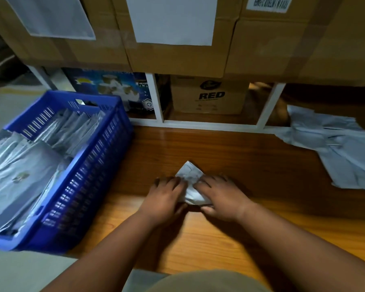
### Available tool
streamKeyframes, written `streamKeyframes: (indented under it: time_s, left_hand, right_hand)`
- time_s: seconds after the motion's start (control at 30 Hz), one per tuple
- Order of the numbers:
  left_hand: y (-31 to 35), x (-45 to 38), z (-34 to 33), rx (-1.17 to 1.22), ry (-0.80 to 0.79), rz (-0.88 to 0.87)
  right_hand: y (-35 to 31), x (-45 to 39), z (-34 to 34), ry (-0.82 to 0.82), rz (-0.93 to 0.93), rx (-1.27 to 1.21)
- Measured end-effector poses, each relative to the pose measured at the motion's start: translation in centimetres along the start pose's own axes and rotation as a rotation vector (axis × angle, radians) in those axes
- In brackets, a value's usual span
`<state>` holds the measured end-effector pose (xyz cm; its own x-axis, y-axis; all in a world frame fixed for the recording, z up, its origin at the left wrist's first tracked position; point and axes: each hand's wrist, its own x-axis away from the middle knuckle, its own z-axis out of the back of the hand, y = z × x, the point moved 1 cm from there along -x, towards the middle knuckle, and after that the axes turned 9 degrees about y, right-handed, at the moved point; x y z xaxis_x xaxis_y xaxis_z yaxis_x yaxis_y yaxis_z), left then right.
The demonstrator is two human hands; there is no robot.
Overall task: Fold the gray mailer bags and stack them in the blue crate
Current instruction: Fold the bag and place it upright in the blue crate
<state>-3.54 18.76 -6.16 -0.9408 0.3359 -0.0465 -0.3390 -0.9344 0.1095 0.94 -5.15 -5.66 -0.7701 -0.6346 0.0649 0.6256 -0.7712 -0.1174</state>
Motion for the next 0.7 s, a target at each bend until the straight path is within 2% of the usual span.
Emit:
streamKeyframes:
  time_s: [0.17,0.4,0.57,0.7]
  left_hand:
    - [-0.6,-2.0,-0.7,0.032,-0.038,-0.066]
    - [-1.3,-8.8,-0.2,0.048,-0.045,-0.079]
    - [-1.5,-10.2,1.4,0.092,0.06,-0.142]
    - [-0.7,-6.2,3.4,0.107,0.095,-0.164]
  right_hand:
    - [0.3,0.5,-0.1,-0.024,-0.12,0.008]
    - [5.0,-3.8,1.6,-0.075,-0.281,-0.09]
    - [5.3,-3.9,3.1,0.066,-0.346,-0.073]
    - [2.3,-0.3,3.7,0.148,-0.314,-0.013]
